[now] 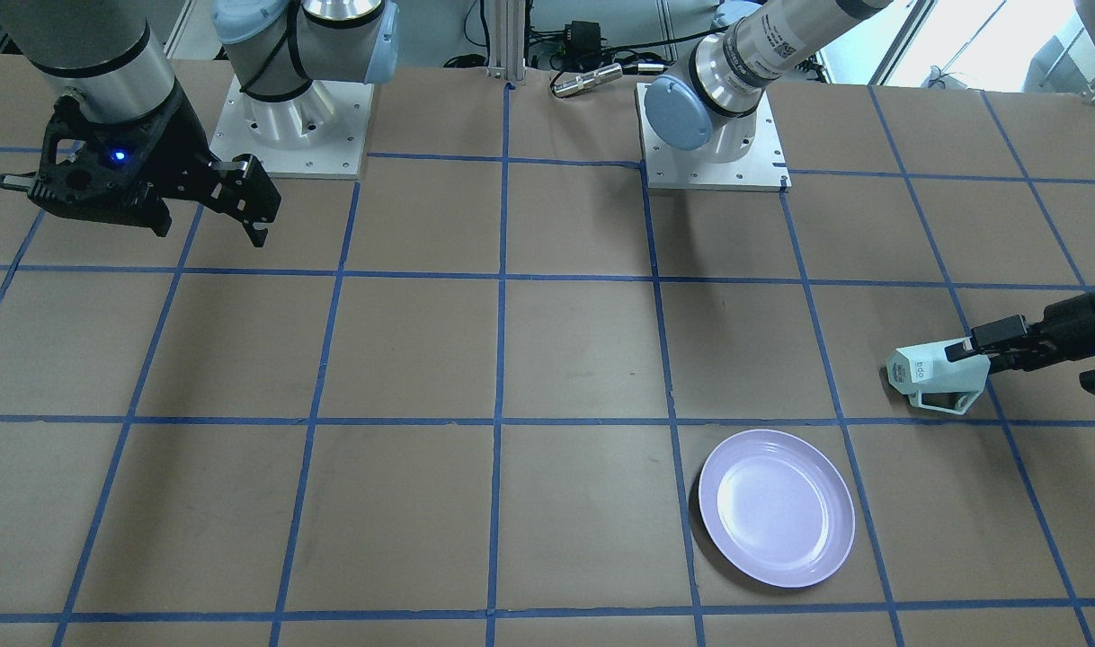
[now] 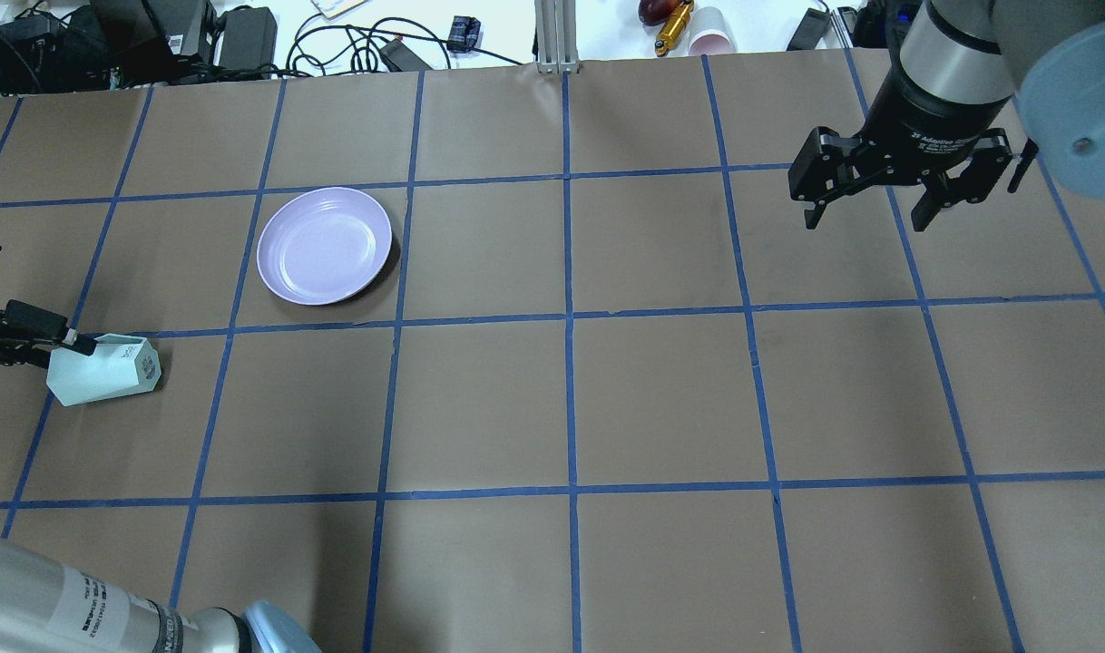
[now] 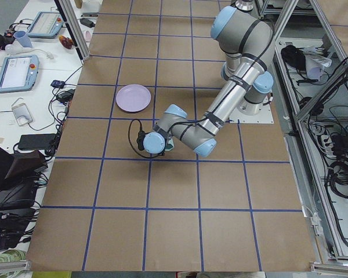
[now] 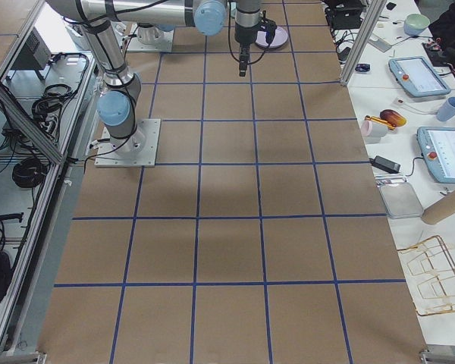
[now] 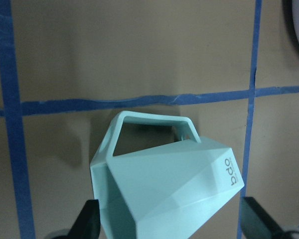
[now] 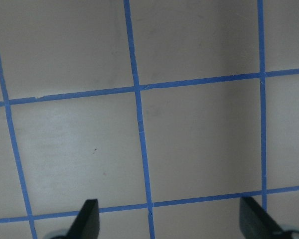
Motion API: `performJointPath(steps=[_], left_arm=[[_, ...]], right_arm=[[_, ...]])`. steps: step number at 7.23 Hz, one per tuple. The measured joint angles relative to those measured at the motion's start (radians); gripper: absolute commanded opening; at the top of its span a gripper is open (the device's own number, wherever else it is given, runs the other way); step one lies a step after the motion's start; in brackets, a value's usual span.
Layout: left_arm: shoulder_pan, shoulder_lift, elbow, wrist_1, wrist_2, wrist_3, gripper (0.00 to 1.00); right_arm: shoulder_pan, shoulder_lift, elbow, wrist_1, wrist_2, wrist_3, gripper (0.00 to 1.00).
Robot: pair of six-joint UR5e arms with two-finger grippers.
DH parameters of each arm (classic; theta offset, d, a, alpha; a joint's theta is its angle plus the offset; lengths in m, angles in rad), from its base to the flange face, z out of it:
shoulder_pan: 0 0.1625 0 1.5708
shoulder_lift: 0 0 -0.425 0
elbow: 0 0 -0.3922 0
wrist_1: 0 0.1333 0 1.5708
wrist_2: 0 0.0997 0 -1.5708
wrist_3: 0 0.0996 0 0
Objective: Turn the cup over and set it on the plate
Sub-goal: 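Close the left gripper on the mug's rim, then lift the mug with the left gripper, swinging it upright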
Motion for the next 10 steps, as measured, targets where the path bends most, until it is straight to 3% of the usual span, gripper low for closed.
performJointPath(steps=[1, 2, 3, 10], left_arm=[[0.000, -0.002, -0.005, -0.004, -0.014, -0.001, 0.62], [-0.001, -0.003, -0.010, -0.008, -0.021, -0.003, 0.08], [-0.001, -0.003, -0.012, -0.015, -0.024, -0.008, 0.00], [-0.035, 0.072, 0.030, -0.030, -0.020, -0.115, 0.00]], right_arm=[[0.000, 0.000, 0.000, 0.000, 0.000, 0.000, 1.00], [0.000, 0.000, 0.000, 0.000, 0.000, 0.000, 1.00], [0.000, 0.000, 0.000, 0.000, 0.000, 0.000, 1.00], [0.000, 0.000, 0.000, 0.000, 0.000, 0.000, 1.00]])
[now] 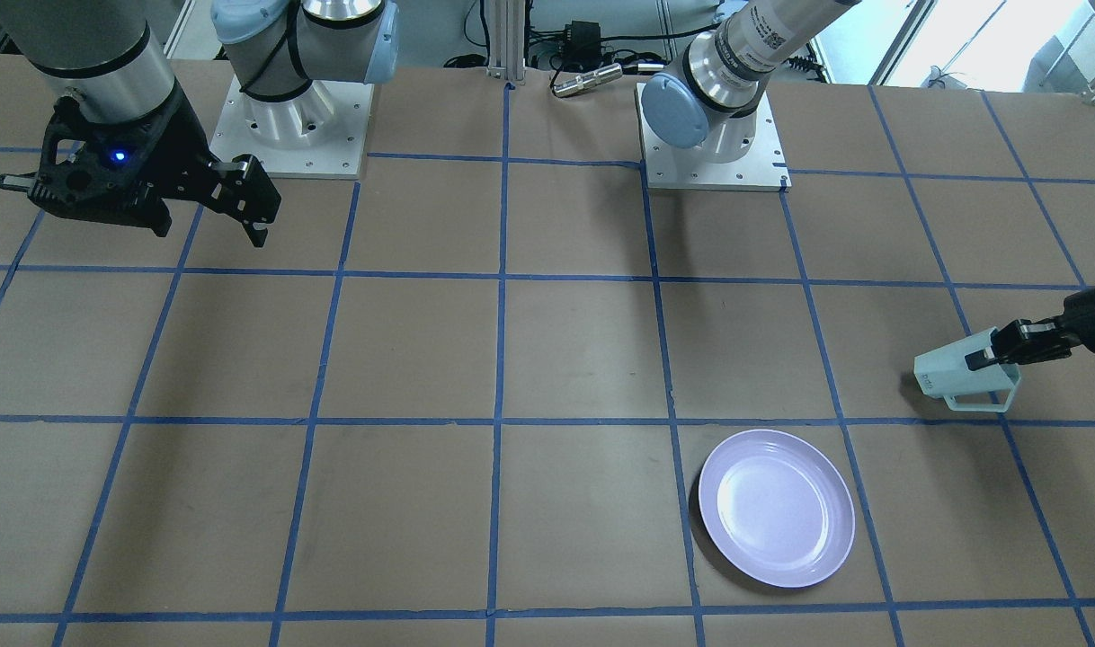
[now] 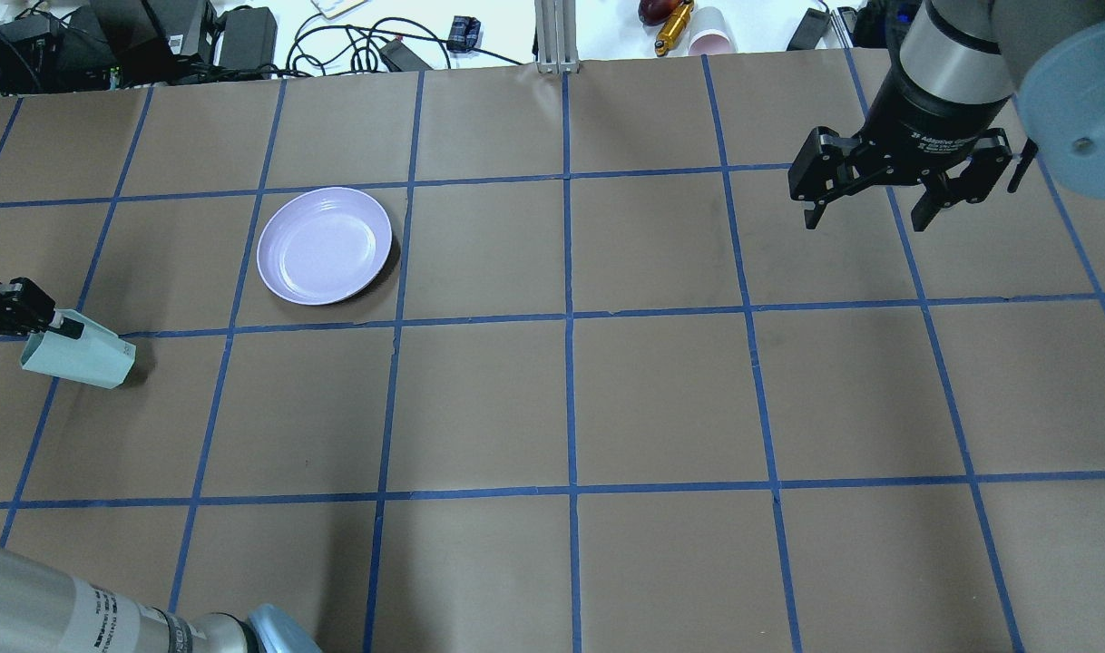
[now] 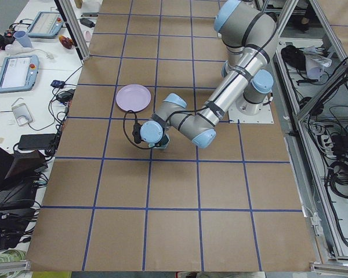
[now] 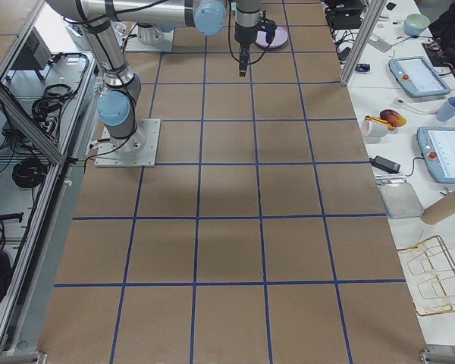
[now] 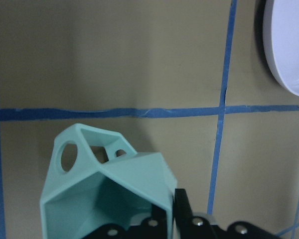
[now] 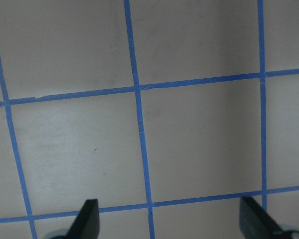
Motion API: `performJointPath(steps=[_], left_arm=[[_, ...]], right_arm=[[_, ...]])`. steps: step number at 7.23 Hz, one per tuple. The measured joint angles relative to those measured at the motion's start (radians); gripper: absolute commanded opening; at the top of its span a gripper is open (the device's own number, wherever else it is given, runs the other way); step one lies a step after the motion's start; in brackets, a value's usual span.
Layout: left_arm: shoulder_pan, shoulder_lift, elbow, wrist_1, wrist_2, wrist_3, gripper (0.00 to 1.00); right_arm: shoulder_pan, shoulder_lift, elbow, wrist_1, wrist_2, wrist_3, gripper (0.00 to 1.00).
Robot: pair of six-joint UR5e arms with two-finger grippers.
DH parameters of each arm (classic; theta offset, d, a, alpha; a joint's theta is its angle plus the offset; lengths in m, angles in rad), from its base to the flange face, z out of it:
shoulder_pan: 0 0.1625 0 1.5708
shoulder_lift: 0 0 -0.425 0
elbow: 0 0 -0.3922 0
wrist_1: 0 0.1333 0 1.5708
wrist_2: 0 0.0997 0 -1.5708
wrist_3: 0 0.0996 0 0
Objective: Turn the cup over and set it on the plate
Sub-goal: 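Lift the mug with the left gripper, swinging it upright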
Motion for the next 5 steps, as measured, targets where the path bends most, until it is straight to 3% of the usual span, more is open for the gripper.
performJointPath(steps=[2, 5], left_arm=[[-0.044, 0.033, 0.037, 0.000, 0.045, -0.044, 0.00], [-0.216, 0.074, 0.132, 0.015, 0.213, -0.068, 0.00]], right_arm=[[0.000, 0.000, 0.000, 0.000, 0.000, 0.000, 1.00], [0.000, 0.000, 0.000, 0.000, 0.000, 0.000, 1.00]])
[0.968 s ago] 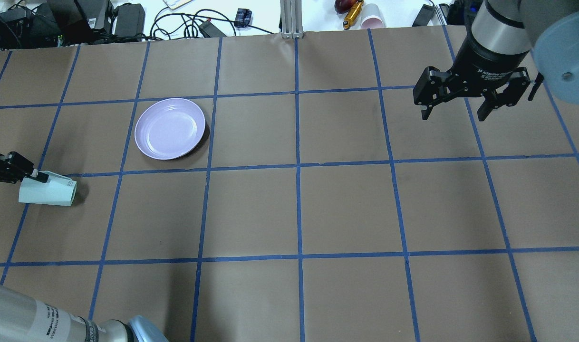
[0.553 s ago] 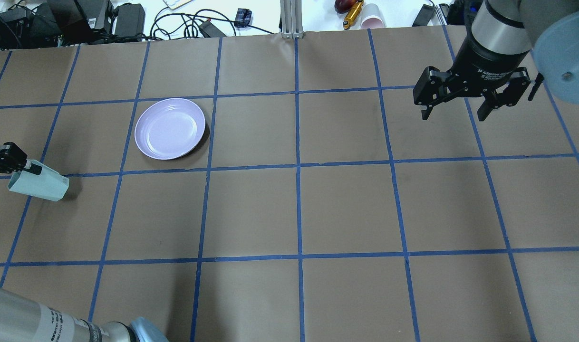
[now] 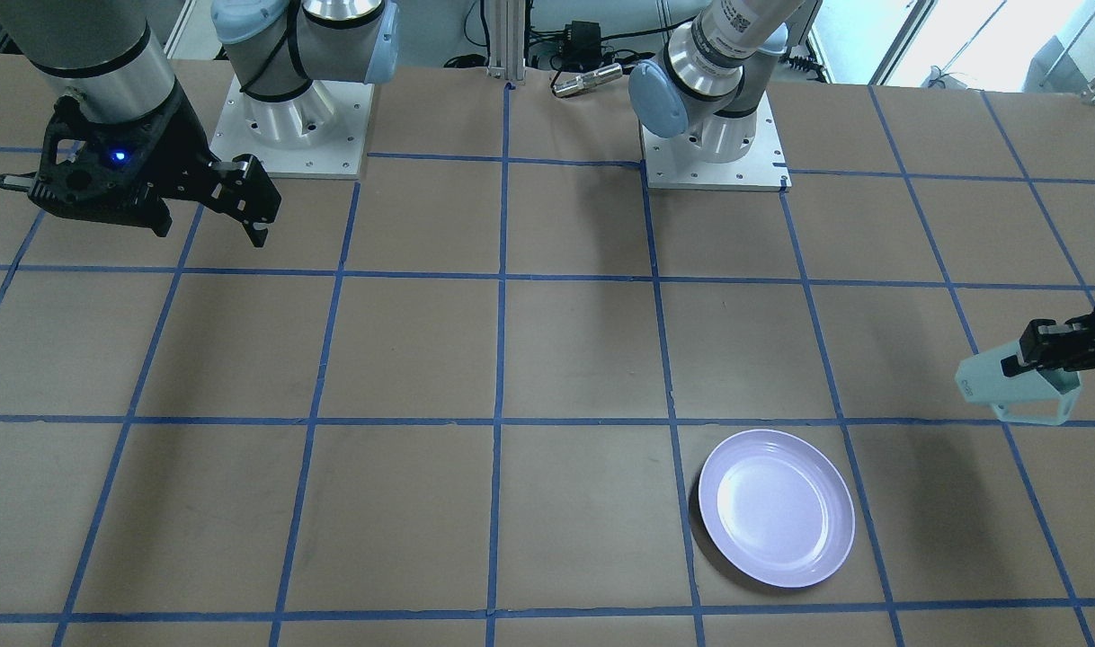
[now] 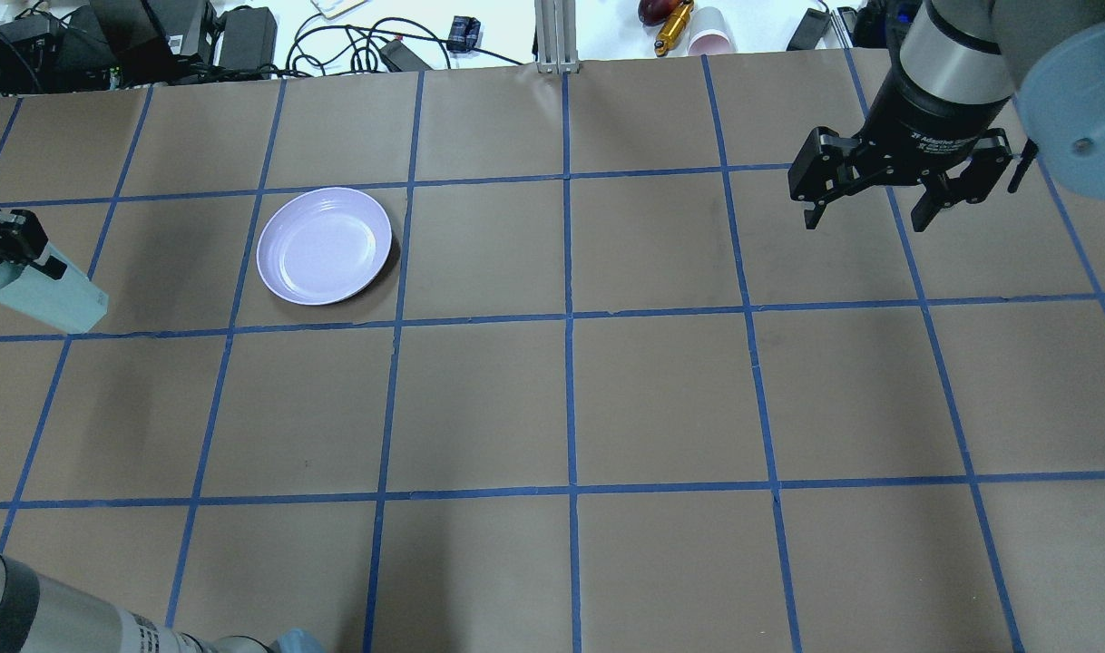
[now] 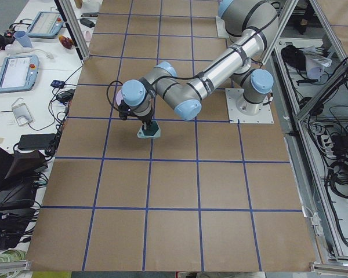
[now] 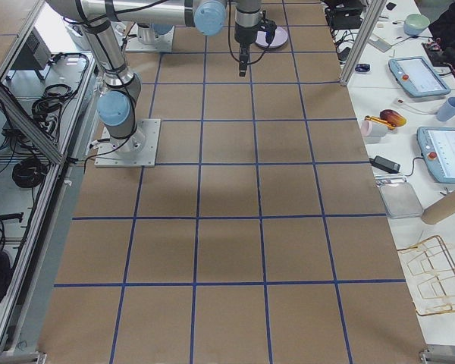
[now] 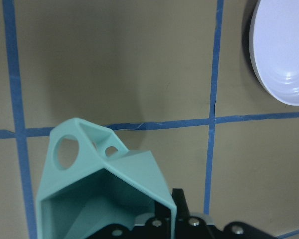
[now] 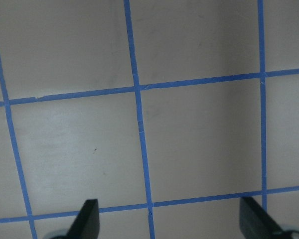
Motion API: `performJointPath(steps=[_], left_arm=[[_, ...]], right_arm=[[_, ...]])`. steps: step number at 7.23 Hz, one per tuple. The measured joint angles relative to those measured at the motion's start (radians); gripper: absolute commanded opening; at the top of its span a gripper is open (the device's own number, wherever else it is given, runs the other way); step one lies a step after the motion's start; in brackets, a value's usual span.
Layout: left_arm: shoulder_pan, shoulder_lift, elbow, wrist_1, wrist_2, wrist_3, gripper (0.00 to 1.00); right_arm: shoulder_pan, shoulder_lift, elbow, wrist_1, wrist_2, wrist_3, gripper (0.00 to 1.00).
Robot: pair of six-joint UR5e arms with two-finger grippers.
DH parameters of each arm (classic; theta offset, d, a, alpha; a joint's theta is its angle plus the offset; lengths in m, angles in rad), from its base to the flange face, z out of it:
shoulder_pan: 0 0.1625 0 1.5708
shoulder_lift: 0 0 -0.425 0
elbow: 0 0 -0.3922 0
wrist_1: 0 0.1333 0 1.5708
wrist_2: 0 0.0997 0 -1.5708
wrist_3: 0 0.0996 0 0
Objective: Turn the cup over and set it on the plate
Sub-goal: 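Lift the mug with the left gripper, swinging it upright, then carry the upright mug over the lavender plate and lower it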
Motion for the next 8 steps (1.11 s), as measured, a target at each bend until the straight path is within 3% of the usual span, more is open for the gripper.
performJointPath(steps=[5, 8], left_arm=[[-0.339, -0.020, 0.019, 0.180, 0.095, -0.086, 0.00], [-0.445, -0.058, -0.007, 0.278, 0.094, -0.128, 0.00]], right_arm=[[0.000, 0.000, 0.000, 0.000, 0.003, 0.000, 1.00], [0.000, 0.000, 0.001, 0.000, 0.002, 0.000, 1.00]])
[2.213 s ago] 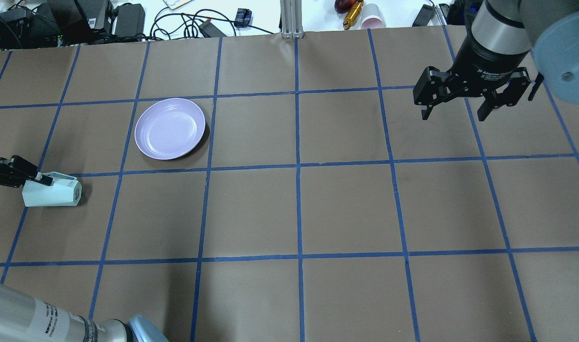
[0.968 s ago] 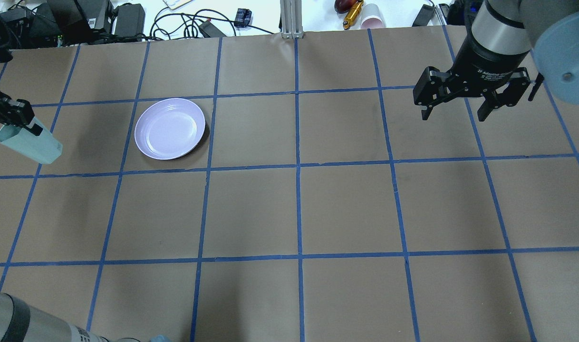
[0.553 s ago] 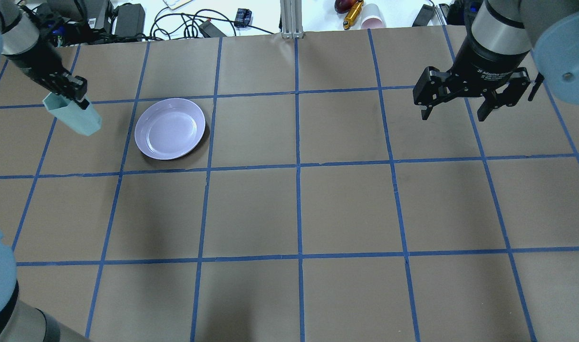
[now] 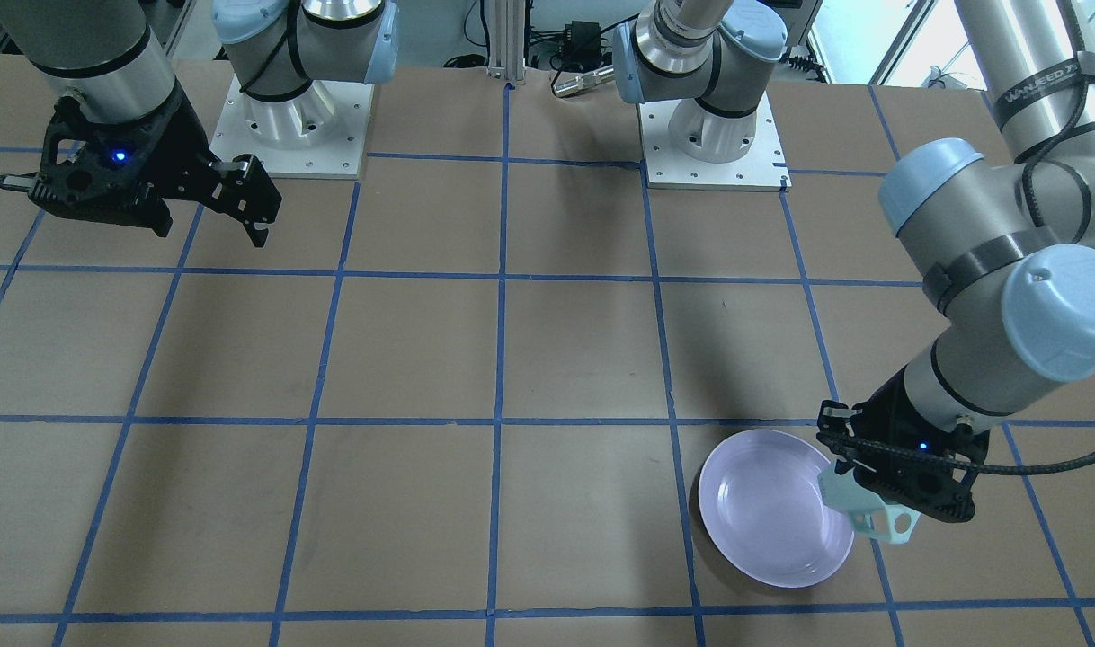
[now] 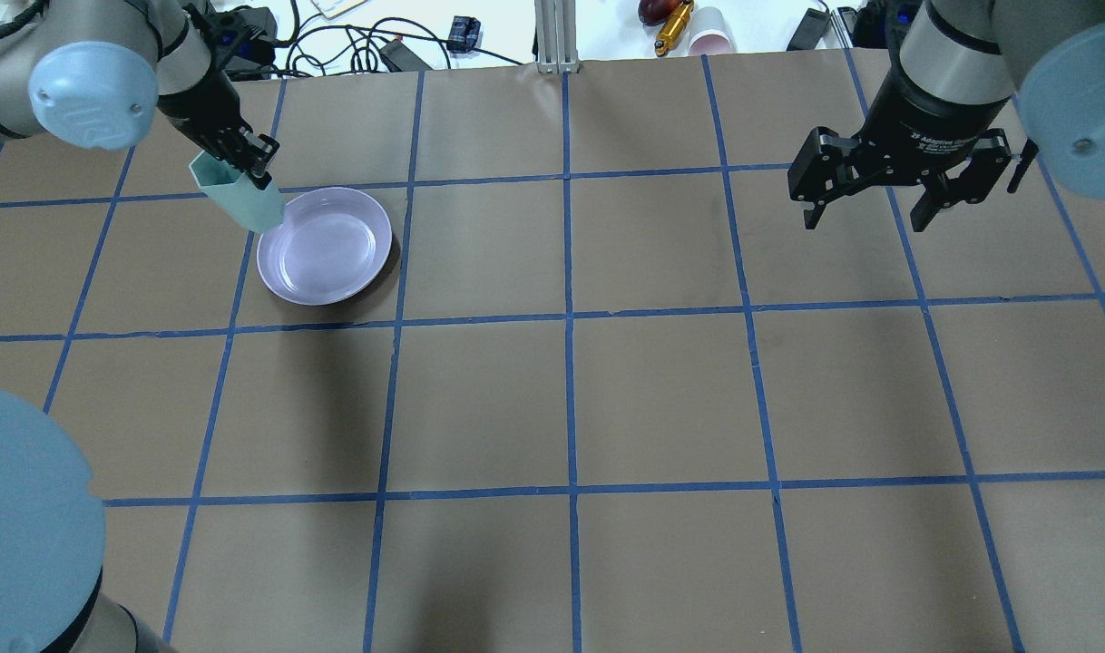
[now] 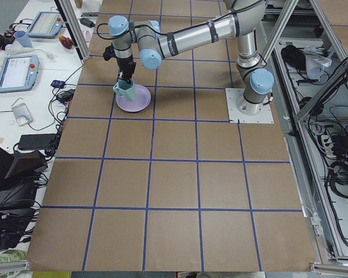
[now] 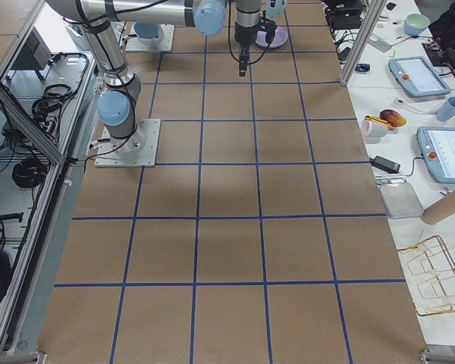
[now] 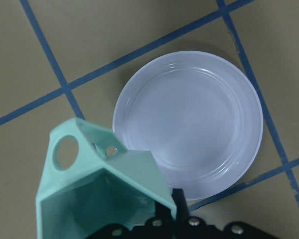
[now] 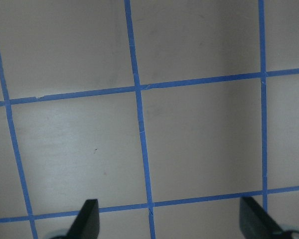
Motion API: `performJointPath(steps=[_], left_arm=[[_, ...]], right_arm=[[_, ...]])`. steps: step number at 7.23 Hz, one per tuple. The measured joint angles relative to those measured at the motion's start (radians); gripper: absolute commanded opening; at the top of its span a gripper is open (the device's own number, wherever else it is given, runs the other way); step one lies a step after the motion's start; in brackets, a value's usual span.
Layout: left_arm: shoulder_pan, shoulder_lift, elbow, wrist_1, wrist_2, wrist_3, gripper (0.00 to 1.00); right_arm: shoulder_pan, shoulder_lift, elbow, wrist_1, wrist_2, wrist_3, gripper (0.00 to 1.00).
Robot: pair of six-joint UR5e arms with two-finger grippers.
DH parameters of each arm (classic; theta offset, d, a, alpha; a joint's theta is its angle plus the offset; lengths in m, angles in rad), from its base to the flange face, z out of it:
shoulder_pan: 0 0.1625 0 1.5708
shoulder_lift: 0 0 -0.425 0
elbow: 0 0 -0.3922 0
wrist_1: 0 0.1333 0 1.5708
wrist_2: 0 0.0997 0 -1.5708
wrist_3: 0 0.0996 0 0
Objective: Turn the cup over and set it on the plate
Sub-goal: 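Carry the upright mug over the lavender plate and lower it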
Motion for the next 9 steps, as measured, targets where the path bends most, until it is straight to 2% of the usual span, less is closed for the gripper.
performJointPath(steps=[3, 7, 8, 9], left_arm=[[-0.033, -0.021, -0.067, 0.120, -0.007, -0.013, 0.00], [-0.035, -0.048, -0.111, 0.188, -0.008, -0.011, 0.00], [-0.035, -0.052, -0.113, 0.189, -0.009, -0.013, 0.27], [-0.035, -0.053, -0.113, 0.185, -0.009, -0.020, 0.99]], right_arm=[[0.000, 0.000, -0.001, 0.000, -0.001, 0.000, 1.00], [0.000, 0.000, -0.001, 0.000, -0.002, 0.000, 1.00], [0.000, 0.000, -0.001, 0.000, -0.002, 0.000, 1.00], [0.000, 0.000, -0.001, 0.000, -0.002, 0.000, 1.00]])
